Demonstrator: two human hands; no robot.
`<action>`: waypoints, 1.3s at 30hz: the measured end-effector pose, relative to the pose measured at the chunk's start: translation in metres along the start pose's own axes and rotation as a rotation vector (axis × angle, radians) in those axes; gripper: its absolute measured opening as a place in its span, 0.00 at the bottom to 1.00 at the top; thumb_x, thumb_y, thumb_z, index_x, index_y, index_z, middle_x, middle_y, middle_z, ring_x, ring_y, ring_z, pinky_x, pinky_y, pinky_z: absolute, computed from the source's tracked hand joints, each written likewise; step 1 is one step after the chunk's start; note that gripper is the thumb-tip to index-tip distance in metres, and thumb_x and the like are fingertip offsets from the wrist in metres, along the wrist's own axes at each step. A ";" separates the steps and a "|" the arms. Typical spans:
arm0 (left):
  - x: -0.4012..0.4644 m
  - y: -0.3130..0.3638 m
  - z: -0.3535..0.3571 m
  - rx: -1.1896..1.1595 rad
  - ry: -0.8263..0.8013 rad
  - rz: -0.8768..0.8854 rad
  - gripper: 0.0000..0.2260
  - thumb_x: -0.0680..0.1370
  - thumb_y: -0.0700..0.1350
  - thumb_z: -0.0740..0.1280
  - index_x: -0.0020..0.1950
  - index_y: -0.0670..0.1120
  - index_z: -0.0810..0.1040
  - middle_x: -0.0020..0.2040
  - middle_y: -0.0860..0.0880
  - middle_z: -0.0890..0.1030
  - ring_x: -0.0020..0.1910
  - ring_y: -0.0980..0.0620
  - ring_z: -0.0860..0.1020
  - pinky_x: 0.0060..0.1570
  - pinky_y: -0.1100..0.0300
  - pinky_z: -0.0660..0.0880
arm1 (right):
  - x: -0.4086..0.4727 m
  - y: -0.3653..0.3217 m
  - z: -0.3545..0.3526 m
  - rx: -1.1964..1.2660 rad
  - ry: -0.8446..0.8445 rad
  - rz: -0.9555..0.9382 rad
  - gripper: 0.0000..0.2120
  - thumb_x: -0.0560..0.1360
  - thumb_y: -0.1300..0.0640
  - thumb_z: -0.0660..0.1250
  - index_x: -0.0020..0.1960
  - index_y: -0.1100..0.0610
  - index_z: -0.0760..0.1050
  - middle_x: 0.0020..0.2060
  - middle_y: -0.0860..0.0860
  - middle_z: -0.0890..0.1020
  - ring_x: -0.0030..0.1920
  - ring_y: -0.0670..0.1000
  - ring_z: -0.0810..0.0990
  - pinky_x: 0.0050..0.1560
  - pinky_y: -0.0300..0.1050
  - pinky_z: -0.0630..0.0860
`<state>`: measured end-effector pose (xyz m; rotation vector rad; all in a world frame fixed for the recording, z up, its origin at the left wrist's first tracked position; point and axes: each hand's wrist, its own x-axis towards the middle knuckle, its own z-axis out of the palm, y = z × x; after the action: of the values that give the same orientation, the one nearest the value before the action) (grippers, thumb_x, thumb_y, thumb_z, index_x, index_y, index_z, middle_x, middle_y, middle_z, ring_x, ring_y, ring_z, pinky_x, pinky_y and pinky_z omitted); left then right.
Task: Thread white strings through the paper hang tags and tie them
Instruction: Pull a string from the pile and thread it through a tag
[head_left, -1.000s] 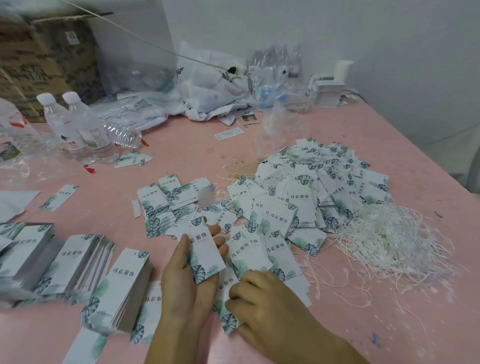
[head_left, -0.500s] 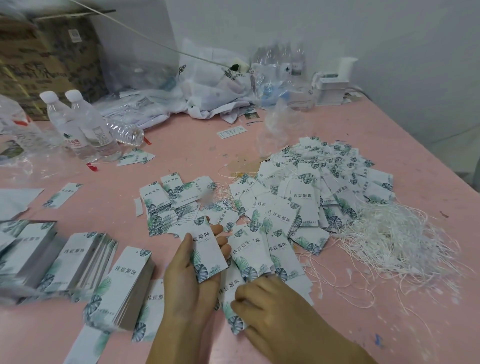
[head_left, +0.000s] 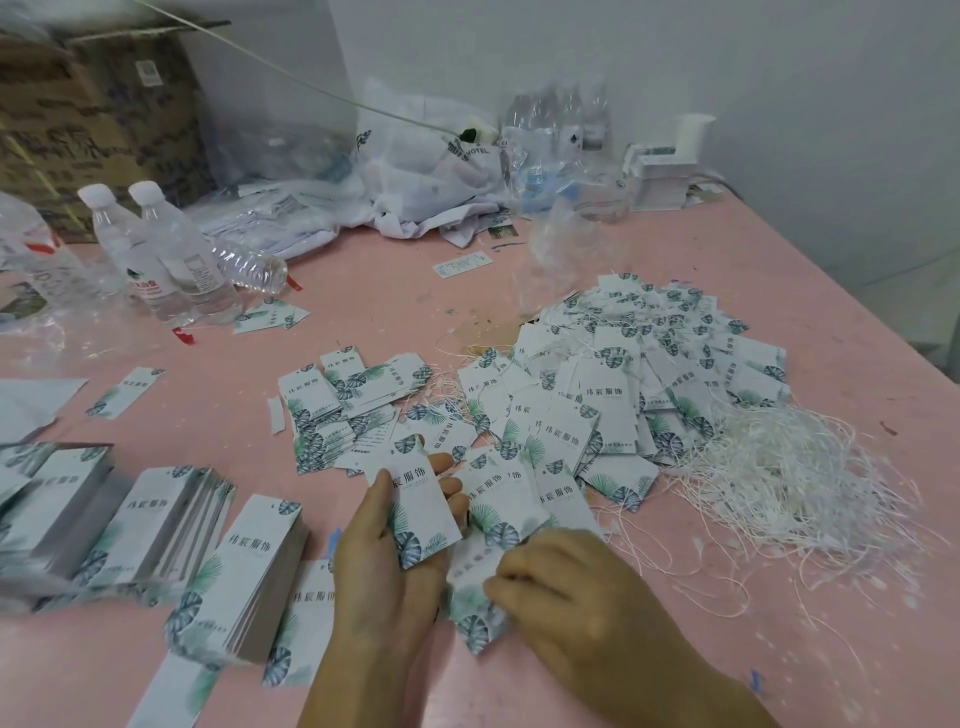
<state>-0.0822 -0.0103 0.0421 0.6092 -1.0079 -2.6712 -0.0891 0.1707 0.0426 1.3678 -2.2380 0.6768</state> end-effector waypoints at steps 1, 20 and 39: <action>0.000 0.000 0.000 -0.006 0.009 0.005 0.19 0.76 0.52 0.61 0.45 0.41 0.87 0.42 0.43 0.85 0.38 0.51 0.83 0.42 0.57 0.80 | 0.001 0.004 -0.006 0.038 0.068 0.036 0.08 0.77 0.60 0.66 0.49 0.60 0.83 0.45 0.52 0.83 0.45 0.52 0.79 0.44 0.45 0.76; -0.033 -0.038 0.028 0.006 -0.077 -0.284 0.24 0.76 0.54 0.63 0.59 0.35 0.81 0.60 0.33 0.80 0.60 0.38 0.80 0.57 0.44 0.78 | -0.013 0.018 -0.008 0.354 0.354 0.367 0.12 0.78 0.58 0.63 0.59 0.54 0.81 0.55 0.48 0.79 0.55 0.48 0.79 0.53 0.39 0.76; -0.028 -0.053 0.019 0.022 -0.221 -0.153 0.20 0.74 0.46 0.67 0.64 0.39 0.77 0.46 0.34 0.81 0.36 0.43 0.80 0.35 0.54 0.79 | -0.025 0.065 -0.043 0.319 0.246 0.982 0.07 0.75 0.57 0.69 0.43 0.44 0.79 0.38 0.45 0.81 0.38 0.45 0.79 0.40 0.41 0.77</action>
<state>-0.0686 0.0490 0.0279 0.4168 -1.0875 -2.9165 -0.1328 0.2402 0.0501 0.1530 -2.5699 1.4610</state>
